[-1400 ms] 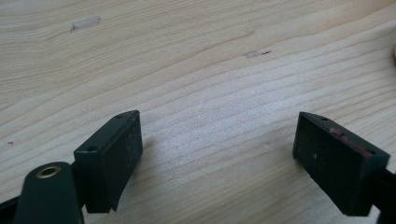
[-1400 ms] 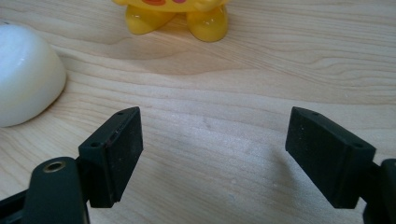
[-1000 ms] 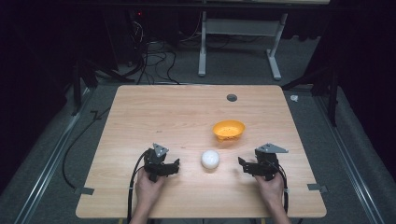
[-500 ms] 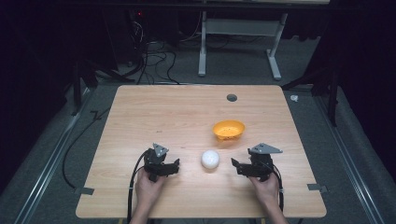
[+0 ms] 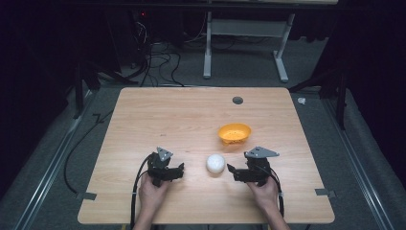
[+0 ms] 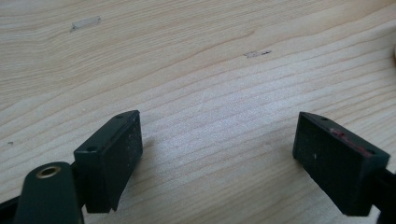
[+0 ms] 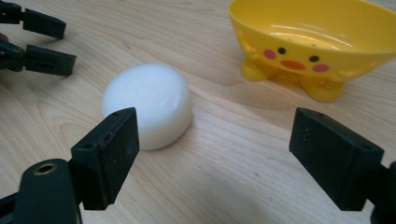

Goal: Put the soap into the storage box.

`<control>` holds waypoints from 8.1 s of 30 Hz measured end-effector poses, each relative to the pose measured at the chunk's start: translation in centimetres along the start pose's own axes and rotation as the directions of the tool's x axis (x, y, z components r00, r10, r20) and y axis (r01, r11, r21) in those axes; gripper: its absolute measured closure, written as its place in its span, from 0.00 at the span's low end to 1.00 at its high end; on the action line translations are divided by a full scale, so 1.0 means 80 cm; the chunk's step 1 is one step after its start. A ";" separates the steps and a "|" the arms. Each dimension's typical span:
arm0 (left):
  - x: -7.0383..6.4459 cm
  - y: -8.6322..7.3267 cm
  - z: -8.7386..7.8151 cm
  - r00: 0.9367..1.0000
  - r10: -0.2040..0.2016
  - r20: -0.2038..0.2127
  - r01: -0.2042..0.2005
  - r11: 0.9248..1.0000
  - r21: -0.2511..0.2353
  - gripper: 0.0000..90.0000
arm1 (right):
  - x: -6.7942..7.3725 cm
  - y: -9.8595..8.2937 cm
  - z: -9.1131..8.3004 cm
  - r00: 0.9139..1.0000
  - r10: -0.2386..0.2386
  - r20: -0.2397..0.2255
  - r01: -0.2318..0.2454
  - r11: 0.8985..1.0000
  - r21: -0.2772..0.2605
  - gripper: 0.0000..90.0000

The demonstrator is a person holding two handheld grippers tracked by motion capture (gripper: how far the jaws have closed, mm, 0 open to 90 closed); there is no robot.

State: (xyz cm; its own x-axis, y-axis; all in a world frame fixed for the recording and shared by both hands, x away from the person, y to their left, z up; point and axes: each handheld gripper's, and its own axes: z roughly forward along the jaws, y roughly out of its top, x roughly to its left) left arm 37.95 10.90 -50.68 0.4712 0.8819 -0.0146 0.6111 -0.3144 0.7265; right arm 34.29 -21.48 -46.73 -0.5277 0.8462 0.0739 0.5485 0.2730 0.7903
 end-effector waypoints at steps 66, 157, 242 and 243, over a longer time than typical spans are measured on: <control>0.000 0.000 0.000 1.000 0.000 0.000 0.000 1.000 -0.001 0.18 | 0.054 0.019 0.085 0.994 -0.103 -0.033 0.107 0.986 0.131 0.27; 0.000 0.000 0.000 1.000 0.001 0.001 -0.001 1.000 0.000 0.18 | -0.028 0.031 -0.001 0.997 0.068 0.035 -0.068 0.998 0.005 0.27; 0.000 0.000 0.000 1.000 0.003 0.003 -0.003 1.000 -0.001 0.18 | -0.065 0.108 0.069 0.989 0.093 0.113 -0.098 0.994 0.041 0.27; 0.000 0.000 0.000 1.000 0.003 0.003 -0.003 1.000 -0.001 0.18 | -0.066 0.108 0.072 0.988 0.094 0.119 -0.100 0.994 0.047 0.27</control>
State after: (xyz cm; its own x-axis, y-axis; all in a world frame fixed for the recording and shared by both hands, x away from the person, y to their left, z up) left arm 37.94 10.93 -50.69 0.4746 0.8801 -0.0148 0.6092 -0.3163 0.7272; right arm 45.52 -20.98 -43.79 -0.3924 0.9167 0.0748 0.6283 0.2078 0.7497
